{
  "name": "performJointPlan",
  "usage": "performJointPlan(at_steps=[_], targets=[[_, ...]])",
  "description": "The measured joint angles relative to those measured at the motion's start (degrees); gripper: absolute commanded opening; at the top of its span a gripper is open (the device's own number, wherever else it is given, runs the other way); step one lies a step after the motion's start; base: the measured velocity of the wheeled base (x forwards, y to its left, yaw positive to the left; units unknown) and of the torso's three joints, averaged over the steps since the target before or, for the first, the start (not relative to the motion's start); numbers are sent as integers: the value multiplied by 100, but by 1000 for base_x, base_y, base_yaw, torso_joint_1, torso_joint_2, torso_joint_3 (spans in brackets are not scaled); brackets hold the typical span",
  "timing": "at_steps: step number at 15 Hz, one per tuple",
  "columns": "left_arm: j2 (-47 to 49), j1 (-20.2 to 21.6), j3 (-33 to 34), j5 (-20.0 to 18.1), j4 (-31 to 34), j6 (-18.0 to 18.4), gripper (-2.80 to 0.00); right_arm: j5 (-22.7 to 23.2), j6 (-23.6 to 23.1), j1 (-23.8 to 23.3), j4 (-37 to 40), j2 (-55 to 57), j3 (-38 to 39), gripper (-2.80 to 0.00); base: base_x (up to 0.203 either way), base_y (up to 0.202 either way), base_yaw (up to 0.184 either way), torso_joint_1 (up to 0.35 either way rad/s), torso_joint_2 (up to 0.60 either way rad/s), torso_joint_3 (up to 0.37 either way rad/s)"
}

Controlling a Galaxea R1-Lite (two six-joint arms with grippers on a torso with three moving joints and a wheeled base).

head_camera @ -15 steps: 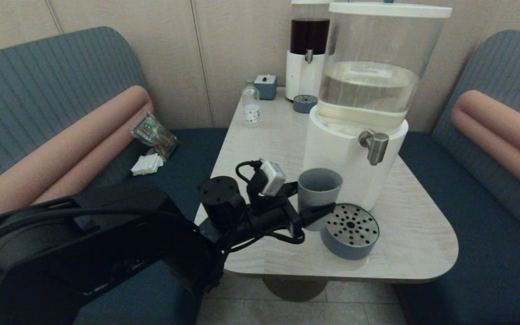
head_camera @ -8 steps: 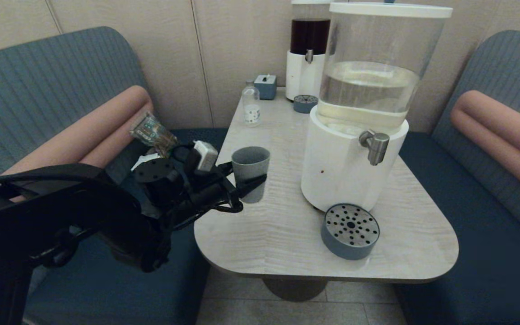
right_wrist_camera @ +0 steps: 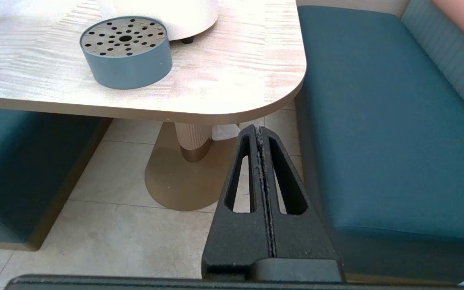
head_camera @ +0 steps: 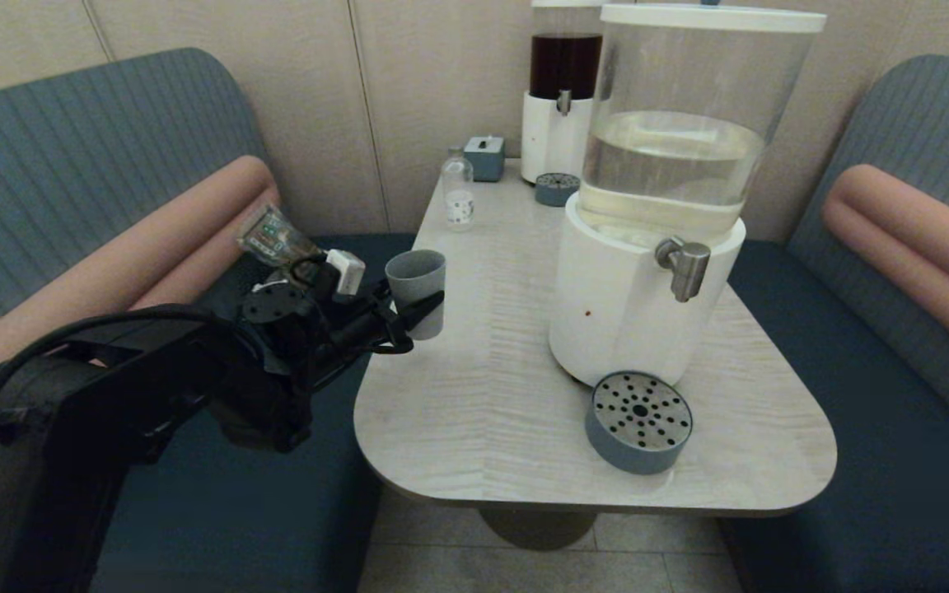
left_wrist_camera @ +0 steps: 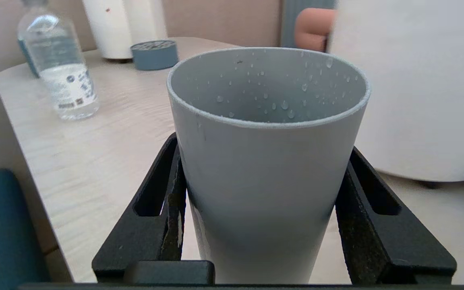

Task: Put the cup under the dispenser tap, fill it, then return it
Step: Place the cup next to the water dispenser

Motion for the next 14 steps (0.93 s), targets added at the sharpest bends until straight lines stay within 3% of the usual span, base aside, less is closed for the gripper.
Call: performJointPlan(at_steps=[4,14], targets=[[579,79,-585,10,0,-44,-280,-1,0,0,0,0,0,-280,0,0,0,0,0,0],[936,76,-676,10,-23,-29,-280,-1,0,0,0,0,0,-280,0,0,0,0,0,0]])
